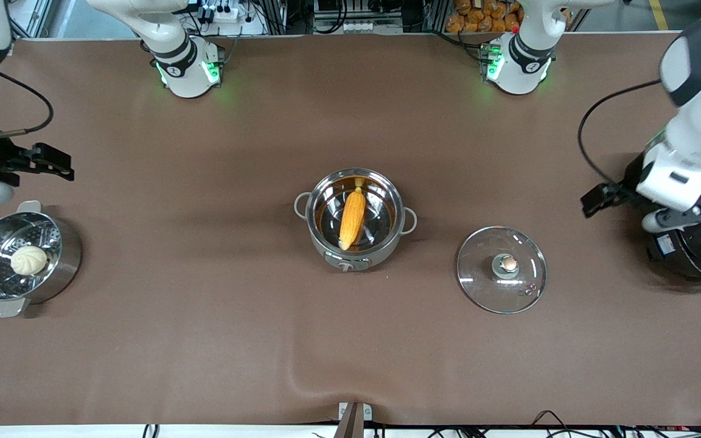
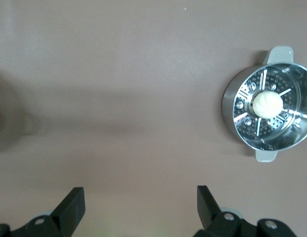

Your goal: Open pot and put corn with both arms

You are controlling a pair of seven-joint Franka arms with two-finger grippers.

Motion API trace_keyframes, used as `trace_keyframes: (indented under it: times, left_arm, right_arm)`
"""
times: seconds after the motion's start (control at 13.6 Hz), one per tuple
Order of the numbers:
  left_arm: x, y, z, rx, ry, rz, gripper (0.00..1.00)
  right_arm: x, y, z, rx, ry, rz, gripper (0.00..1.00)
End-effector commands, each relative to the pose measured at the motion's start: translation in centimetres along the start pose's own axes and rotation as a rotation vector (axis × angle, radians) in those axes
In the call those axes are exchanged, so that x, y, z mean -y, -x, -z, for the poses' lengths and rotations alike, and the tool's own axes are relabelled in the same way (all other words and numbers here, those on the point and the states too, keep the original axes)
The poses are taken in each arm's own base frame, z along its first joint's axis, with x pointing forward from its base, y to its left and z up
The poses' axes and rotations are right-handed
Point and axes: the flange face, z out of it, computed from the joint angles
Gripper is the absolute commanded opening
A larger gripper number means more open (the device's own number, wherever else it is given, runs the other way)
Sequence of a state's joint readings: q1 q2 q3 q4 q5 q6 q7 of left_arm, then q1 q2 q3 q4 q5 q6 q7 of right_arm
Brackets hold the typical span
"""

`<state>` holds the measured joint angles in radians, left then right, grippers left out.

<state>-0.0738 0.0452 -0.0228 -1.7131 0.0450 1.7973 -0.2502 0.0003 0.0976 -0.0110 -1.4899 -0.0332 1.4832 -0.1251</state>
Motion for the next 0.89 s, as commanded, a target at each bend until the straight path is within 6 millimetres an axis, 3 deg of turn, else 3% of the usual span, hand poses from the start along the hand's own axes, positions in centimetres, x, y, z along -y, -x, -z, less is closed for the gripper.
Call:
trace_keyframes:
  times: [0.0,0.22,0.37,0.66,0.81]
  left_arm:
    - [1.0,1.1,4.3,0.051,0.006,-0.07,1.0]
    - [1.2,2.3,7.4,0.022,0.031,-0.168,1.0]
    - [0.9,2.9,10.8,0.036,0.068,-0.219,1.0]
    - [0.7,3.8,11.8,0.048,0.068,-0.23,1.0]
    - [0.9,4.3,12.2,0.053,0.065,-0.227,1.0]
  right_arm:
    - [-1.4,0.9,1.7,-0.026,-0.03,-0.014,1.0]
    - [-1.9,0.6,2.4,-0.085,-0.041,-0.038,1.0]
    - [-2.1,0.5,2.4,-0.091,-0.041,-0.061,1.0]
    - [-4.1,1.0,2.1,-0.07,-0.045,-0.106,1.0]
    - [-4.1,1.1,2.0,-0.061,-0.047,-0.106,1.0]
